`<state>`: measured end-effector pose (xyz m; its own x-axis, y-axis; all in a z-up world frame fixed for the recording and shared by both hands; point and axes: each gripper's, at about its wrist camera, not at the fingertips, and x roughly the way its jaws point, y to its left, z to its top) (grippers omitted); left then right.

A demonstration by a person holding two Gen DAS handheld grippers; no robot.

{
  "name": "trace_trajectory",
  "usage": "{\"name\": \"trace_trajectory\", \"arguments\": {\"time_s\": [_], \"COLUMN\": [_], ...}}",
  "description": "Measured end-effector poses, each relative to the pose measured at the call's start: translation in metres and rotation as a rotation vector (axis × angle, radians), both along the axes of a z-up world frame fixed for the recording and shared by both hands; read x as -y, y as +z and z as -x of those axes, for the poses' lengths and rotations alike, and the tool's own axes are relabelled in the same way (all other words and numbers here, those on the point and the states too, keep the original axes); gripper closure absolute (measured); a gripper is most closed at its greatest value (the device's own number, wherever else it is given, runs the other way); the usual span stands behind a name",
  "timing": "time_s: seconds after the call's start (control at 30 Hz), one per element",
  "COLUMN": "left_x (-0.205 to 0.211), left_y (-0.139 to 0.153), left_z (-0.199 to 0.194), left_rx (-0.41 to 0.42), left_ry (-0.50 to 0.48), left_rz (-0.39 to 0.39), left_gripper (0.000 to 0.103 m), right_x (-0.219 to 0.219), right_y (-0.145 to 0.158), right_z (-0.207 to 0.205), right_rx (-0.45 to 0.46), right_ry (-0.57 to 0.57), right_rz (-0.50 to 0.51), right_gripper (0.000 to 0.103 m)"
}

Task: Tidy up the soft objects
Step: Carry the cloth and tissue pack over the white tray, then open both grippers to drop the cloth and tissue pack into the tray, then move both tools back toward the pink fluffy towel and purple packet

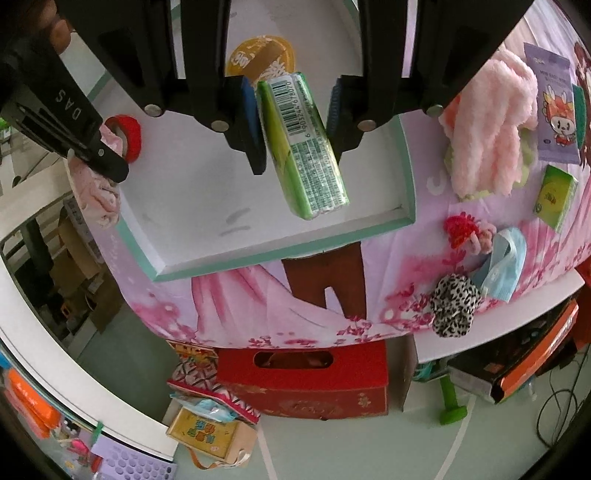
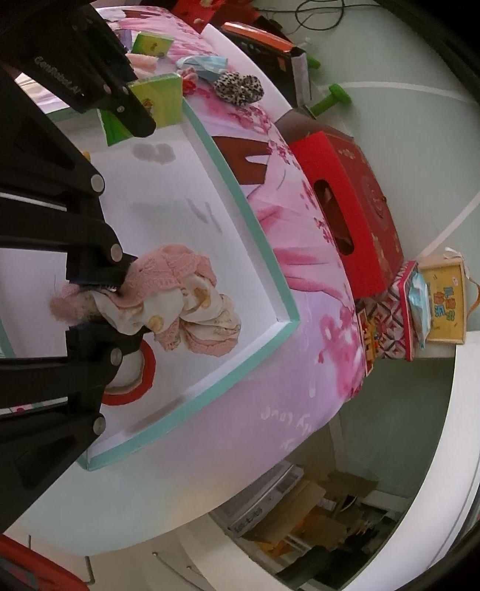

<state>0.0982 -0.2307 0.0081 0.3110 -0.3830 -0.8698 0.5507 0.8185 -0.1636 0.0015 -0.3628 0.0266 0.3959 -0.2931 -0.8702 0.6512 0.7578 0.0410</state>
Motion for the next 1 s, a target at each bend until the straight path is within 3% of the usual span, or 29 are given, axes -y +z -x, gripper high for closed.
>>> {"name": "trace_trajectory", "arguments": {"time_s": [0.1,0.2,0.33,0.4,0.6,0.67,1.0], "left_x": [-0.004,-0.007,-0.013,-0.018,-0.028,-0.031,-0.037], "left_y": [0.005,0.01,0.018,0.021,0.026,0.028,0.035], "left_z": [0.001,0.002,0.002,0.0,-0.004,-0.003,0.0], "left_rx": [0.004,0.002,0.009,0.013,0.058,0.078,0.104], "left_ry": [0.014,0.019,0.039,0.059,0.103,0.117,0.127], "left_rz": [0.017,0.029,0.045,0.053,0.057,0.051,0.047], "left_gripper": [0.041,0.039,0.033,0.02,0.005,0.003,0.003], "right_x": [-0.002,-0.004,-0.004,-0.003,0.003,0.005,0.006], "right_y": [0.003,0.006,0.008,0.01,0.008,0.006,0.005], "right_z": [0.0,0.0,0.002,0.004,0.007,0.009,0.008], "right_rx": [-0.001,0.01,0.011,0.018,0.009,0.008,0.015], "right_ry": [-0.005,-0.004,-0.016,-0.025,-0.046,-0.056,-0.067], "right_rz": [0.006,0.005,0.013,0.012,0.002,-0.001,0.003], "right_gripper": [0.086,0.074,0.041,0.04,0.019,0.001,0.0]}}
